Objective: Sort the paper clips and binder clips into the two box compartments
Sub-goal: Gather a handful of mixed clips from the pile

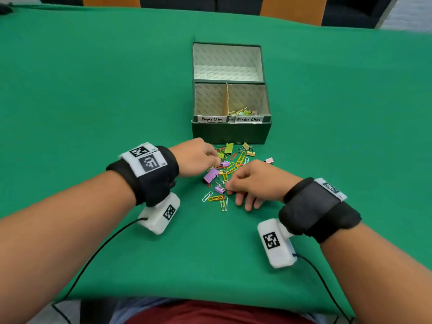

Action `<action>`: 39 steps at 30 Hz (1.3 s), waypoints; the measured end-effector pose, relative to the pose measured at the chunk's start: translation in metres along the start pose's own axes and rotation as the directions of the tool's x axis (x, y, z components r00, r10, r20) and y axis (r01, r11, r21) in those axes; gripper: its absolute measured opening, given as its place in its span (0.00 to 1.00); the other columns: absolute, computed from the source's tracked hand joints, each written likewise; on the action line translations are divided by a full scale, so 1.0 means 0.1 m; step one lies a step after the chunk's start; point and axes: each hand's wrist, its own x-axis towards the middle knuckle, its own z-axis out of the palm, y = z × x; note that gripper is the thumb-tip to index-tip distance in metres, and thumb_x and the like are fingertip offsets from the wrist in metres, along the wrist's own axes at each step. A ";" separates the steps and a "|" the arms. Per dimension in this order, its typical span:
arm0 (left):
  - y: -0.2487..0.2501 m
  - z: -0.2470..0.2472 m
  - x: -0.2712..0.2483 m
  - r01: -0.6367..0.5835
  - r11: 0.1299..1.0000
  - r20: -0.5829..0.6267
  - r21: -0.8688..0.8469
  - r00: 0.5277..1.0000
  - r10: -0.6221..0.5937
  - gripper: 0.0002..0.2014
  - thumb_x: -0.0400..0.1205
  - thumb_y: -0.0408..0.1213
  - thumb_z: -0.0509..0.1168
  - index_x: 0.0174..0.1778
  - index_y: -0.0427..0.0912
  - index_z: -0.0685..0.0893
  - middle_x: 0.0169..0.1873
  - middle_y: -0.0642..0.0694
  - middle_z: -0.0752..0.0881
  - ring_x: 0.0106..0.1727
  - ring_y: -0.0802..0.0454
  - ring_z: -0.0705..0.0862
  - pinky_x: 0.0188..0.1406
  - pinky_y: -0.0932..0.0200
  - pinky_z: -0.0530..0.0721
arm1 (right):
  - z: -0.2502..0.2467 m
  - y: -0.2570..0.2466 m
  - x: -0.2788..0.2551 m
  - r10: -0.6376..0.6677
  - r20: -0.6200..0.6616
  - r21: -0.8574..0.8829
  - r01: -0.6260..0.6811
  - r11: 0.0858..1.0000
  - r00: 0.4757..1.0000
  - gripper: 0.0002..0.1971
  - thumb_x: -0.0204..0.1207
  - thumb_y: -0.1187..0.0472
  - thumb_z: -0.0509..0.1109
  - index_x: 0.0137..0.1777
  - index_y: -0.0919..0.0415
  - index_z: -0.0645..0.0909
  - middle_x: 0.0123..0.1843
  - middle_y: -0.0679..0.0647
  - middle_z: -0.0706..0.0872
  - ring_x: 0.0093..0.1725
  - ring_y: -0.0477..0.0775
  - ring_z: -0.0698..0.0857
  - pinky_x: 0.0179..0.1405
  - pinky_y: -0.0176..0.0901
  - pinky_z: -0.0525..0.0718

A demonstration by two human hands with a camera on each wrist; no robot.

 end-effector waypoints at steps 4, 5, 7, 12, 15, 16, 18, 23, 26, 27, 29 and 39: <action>-0.09 -0.05 -0.19 -0.002 1.000 0.001 -0.013 1.000 0.002 0.29 0.75 0.54 0.72 0.71 0.50 0.76 0.60 0.49 0.80 0.40 0.59 0.78 0.43 0.66 0.73 | -0.17 0.06 -0.03 -0.054 -0.127 0.083 0.065 0.994 0.990 0.10 0.81 0.57 0.68 0.39 0.58 0.85 0.30 0.52 0.88 0.29 0.49 0.84 0.26 0.39 0.79; -0.12 -0.06 -0.26 0.001 1.000 0.019 0.009 1.000 -0.001 0.32 0.70 0.56 0.75 0.69 0.53 0.75 0.58 0.51 0.79 0.43 0.57 0.78 0.46 0.63 0.73 | -0.21 0.08 -0.05 -0.069 -0.251 0.137 0.106 0.985 0.966 0.09 0.80 0.58 0.69 0.39 0.58 0.86 0.32 0.52 0.88 0.30 0.48 0.83 0.27 0.40 0.79; -0.12 -0.04 -0.36 -0.004 0.998 0.095 0.062 0.995 -0.002 0.34 0.63 0.56 0.80 0.63 0.55 0.74 0.52 0.52 0.80 0.39 0.59 0.79 0.41 0.60 0.74 | -0.26 0.14 -0.06 -0.062 -0.556 0.219 0.218 0.951 0.829 0.06 0.78 0.57 0.71 0.42 0.55 0.88 0.36 0.50 0.88 0.34 0.43 0.81 0.33 0.36 0.80; 0.00 0.15 -0.23 -0.043 0.997 0.139 0.062 0.990 0.034 0.23 0.63 0.48 0.82 0.44 0.49 0.77 0.36 0.51 0.84 0.31 0.55 0.79 0.29 0.61 0.73 | -0.20 0.21 0.05 0.011 -0.632 0.142 0.102 0.985 0.775 0.27 0.77 0.47 0.70 0.76 0.49 0.74 0.79 0.51 0.71 0.77 0.48 0.69 0.69 0.27 0.72; 0.04 0.16 -0.15 -0.054 0.998 0.066 0.020 0.996 0.053 0.20 0.65 0.48 0.81 0.33 0.48 0.75 0.27 0.55 0.81 0.31 0.52 0.79 0.30 0.60 0.73 | -0.12 0.27 0.09 0.052 -0.539 0.187 0.059 0.981 0.841 0.31 0.76 0.40 0.68 0.79 0.46 0.70 0.72 0.54 0.77 0.74 0.53 0.74 0.76 0.51 0.70; 0.03 0.16 -0.15 -0.060 0.998 0.046 0.034 0.997 0.059 0.20 0.65 0.49 0.81 0.33 0.48 0.74 0.27 0.56 0.80 0.32 0.52 0.78 0.32 0.59 0.73 | -0.09 0.27 0.08 0.042 -0.520 0.186 0.065 0.980 0.853 0.30 0.76 0.40 0.68 0.77 0.45 0.71 0.65 0.55 0.81 0.68 0.53 0.79 0.72 0.50 0.74; 0.01 0.12 -0.16 -0.079 0.995 0.009 0.054 0.997 0.079 0.21 0.63 0.55 0.80 0.36 0.51 0.75 0.34 0.55 0.80 0.38 0.52 0.79 0.37 0.58 0.77 | -0.05 0.29 0.04 -0.001 -0.522 0.230 0.142 0.963 0.853 0.26 0.76 0.41 0.69 0.74 0.43 0.75 0.58 0.57 0.85 0.57 0.48 0.85 0.62 0.43 0.80; -0.02 0.03 -0.13 -0.009 0.968 0.055 0.249 0.998 -0.005 0.64 0.50 0.71 0.77 0.81 0.56 0.55 0.76 0.49 0.63 0.76 0.48 0.66 0.70 0.43 0.75 | -0.13 0.32 -0.06 0.037 -0.674 0.353 0.278 0.893 0.737 0.23 0.78 0.50 0.70 0.73 0.47 0.75 0.65 0.40 0.78 0.50 0.20 0.76 0.57 0.27 0.69; 0.08 0.05 -0.01 0.017 0.958 0.154 0.285 0.986 -0.064 0.74 0.49 0.69 0.79 0.83 0.54 0.38 0.83 0.45 0.49 0.82 0.43 0.53 0.77 0.39 0.66 | -0.09 0.31 -0.03 0.058 -0.663 0.439 0.325 0.838 0.746 0.21 0.78 0.53 0.71 0.71 0.47 0.76 0.62 0.42 0.80 0.48 0.17 0.77 0.53 0.24 0.72; 0.13 0.08 0.02 0.014 0.955 0.166 0.296 0.984 -0.066 0.75 0.49 0.68 0.79 0.83 0.53 0.37 0.82 0.43 0.50 0.82 0.41 0.53 0.77 0.39 0.65 | -0.05 0.33 -0.01 0.079 -0.653 0.489 0.340 0.804 0.753 0.21 0.78 0.53 0.72 0.70 0.47 0.77 0.61 0.44 0.82 0.54 0.21 0.80 0.56 0.25 0.74; 0.22 0.16 0.09 0.012 0.953 0.155 0.304 0.986 -0.062 0.74 0.50 0.66 0.80 0.84 0.51 0.40 0.79 0.41 0.56 0.79 0.39 0.58 0.76 0.40 0.67 | 0.04 0.38 0.02 0.139 -0.659 0.559 0.357 0.748 0.740 0.22 0.73 0.53 0.76 0.67 0.46 0.79 0.64 0.50 0.83 0.71 0.43 0.78 0.71 0.42 0.74; 0.20 -0.07 0.11 -0.037 0.989 0.031 0.143 0.999 0.033 0.52 0.62 0.62 0.78 0.80 0.55 0.60 0.69 0.46 0.70 0.69 0.46 0.73 0.69 0.48 0.75 | -0.15 0.32 0.01 0.182 -0.640 0.576 0.309 0.757 0.746 0.19 0.76 0.61 0.73 0.66 0.50 0.81 0.61 0.44 0.84 0.61 0.40 0.81 0.69 0.49 0.76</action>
